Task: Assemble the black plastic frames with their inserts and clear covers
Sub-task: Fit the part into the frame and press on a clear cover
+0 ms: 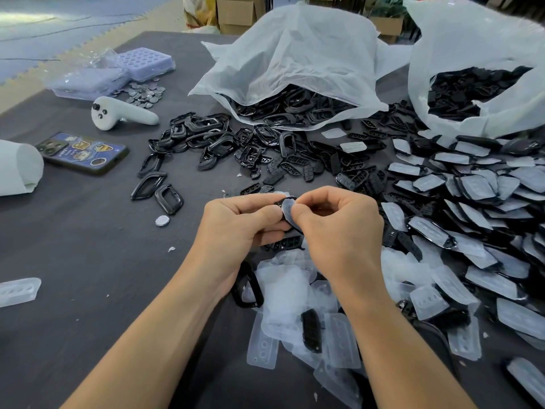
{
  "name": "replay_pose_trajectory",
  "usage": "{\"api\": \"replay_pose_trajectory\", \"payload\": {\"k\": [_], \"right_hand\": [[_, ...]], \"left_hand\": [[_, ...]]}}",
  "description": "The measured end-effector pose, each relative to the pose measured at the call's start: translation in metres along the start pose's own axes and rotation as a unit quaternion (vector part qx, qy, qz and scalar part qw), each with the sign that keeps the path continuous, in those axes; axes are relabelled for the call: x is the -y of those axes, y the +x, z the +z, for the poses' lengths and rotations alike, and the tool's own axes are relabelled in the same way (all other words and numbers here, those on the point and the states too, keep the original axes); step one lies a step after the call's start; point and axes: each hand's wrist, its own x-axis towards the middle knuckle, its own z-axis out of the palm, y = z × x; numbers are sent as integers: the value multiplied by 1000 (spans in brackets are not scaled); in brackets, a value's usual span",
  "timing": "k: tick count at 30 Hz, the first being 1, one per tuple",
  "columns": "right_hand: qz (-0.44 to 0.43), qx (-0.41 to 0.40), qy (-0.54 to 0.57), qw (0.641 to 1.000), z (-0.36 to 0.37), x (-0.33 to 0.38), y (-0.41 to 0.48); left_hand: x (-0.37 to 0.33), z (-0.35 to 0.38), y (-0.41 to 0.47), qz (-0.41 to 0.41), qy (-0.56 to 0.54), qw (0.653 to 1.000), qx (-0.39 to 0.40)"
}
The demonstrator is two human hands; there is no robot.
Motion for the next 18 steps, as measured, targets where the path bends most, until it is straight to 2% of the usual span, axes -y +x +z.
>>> {"api": "replay_pose_trajectory", "payload": {"k": [12, 18], "right_hand": [[-45, -29, -2, 999, 4, 6, -8], [-50, -19, 8, 999, 8, 7, -11]], "left_hand": [[1, 1, 0, 55, 28, 998, -9], [1, 1, 1, 54, 46, 996, -56]]}}
